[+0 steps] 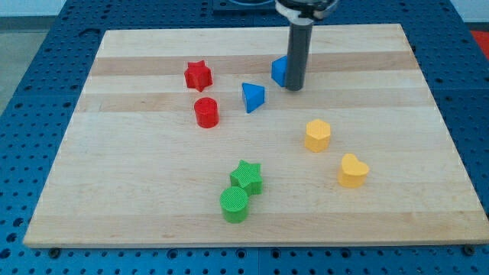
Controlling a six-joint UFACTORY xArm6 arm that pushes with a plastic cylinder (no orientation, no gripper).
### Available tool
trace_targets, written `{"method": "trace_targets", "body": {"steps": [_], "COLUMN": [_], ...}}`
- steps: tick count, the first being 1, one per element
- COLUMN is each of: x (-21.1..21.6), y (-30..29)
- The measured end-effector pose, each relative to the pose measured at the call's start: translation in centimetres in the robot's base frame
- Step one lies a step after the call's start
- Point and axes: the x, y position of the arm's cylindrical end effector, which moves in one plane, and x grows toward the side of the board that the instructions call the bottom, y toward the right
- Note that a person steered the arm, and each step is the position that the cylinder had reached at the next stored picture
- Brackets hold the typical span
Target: Move the blue cube closer to the blue triangle
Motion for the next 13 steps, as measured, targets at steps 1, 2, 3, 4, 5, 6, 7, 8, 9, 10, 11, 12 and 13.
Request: {"method": "trace_targets", "body": {"steps": [1, 2, 3, 4, 5, 6, 7, 8, 9, 10, 11, 12, 13], "x": [-1.2, -3.6, -3.8, -4.1, -3.7, -2.8, -0.2, -0.2, -3.8, -5.8, -6.0, -5.6, -5.1], "y": [3.0, 4.8, 4.6, 1.9, -1.0, -2.5, -2.7, -2.7, -3.0, -3.2, -4.5, -6.2, -8.1]}}
